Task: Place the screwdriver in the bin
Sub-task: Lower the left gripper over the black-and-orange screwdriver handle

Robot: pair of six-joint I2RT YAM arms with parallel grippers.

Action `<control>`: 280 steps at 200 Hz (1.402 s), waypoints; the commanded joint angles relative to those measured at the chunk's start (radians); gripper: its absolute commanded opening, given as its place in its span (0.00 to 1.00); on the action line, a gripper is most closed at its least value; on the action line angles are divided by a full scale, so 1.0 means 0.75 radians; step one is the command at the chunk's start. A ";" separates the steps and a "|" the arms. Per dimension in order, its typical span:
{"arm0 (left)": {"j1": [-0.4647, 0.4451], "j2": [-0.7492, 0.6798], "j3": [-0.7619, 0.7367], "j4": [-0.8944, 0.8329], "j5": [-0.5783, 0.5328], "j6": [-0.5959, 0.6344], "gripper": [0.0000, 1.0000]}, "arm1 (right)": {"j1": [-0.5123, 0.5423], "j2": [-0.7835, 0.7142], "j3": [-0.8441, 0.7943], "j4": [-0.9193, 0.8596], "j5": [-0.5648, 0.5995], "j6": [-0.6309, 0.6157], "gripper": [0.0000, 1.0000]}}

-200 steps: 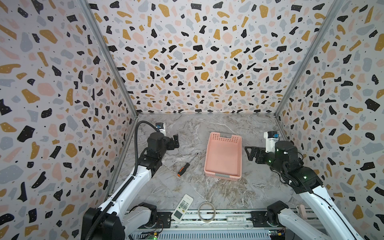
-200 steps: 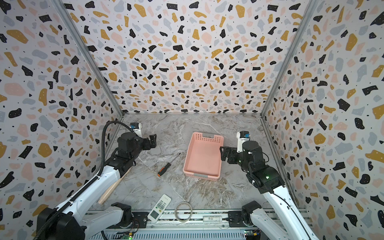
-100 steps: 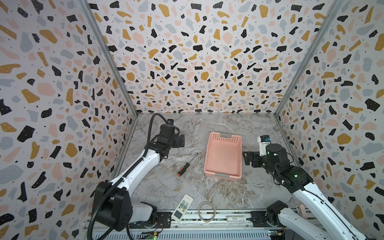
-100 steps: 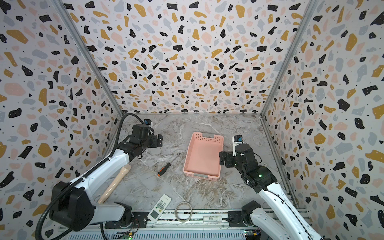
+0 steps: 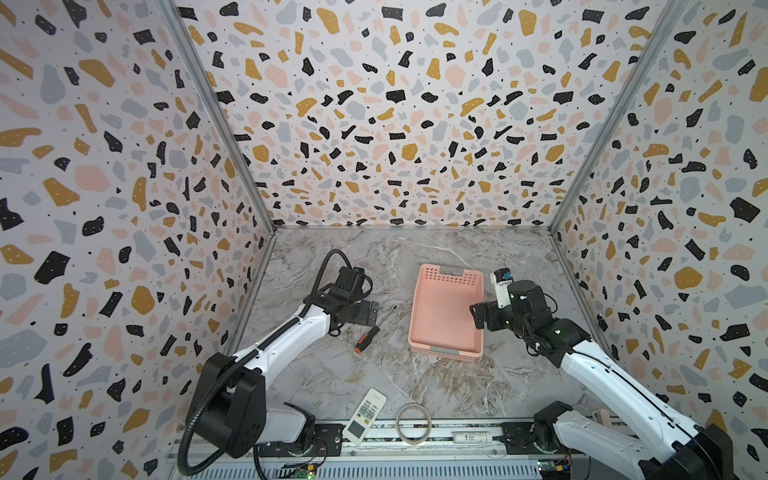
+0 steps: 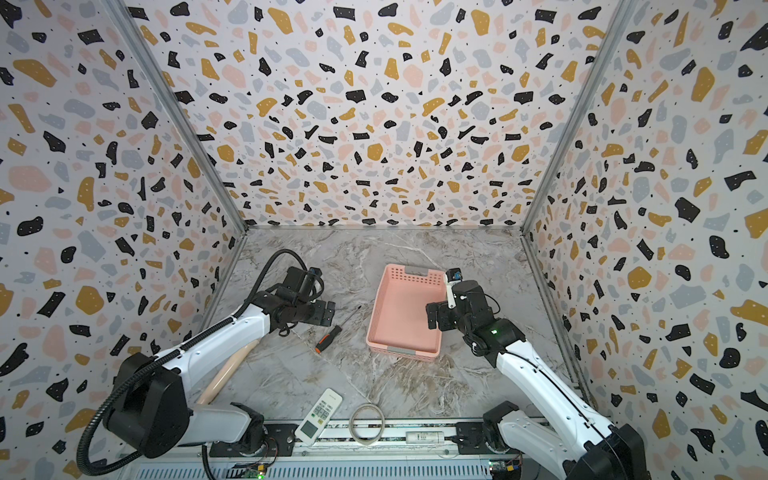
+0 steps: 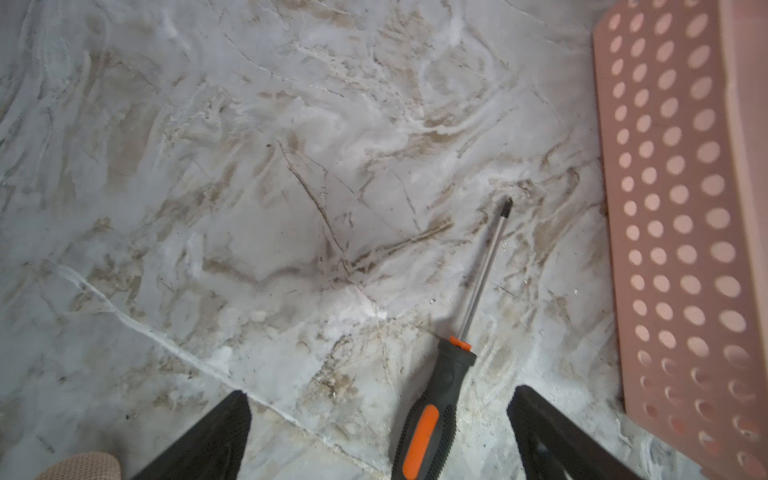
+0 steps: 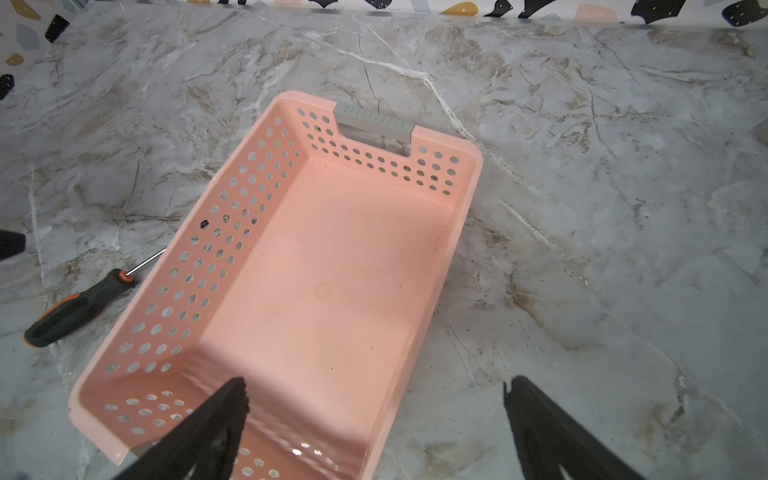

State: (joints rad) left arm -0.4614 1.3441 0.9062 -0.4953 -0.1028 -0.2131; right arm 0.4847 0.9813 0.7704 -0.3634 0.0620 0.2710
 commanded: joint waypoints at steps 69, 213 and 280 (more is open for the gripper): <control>-0.135 0.070 -0.122 0.042 -0.011 -0.067 0.99 | 0.006 -0.343 -0.216 -0.040 -0.124 0.220 0.99; -0.227 0.223 -0.185 0.202 -0.142 -0.255 0.85 | 0.004 -0.592 -0.350 -0.095 0.007 0.273 0.99; -0.232 0.231 -0.210 0.225 -0.127 -0.220 0.65 | 0.006 -0.600 -0.350 -0.098 0.008 0.282 0.99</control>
State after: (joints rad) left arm -0.6304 1.5116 0.7593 -0.3550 -0.1963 -0.3847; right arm 0.4847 0.5426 0.5110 -0.4274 0.0544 0.4702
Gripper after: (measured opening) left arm 0.661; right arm 0.989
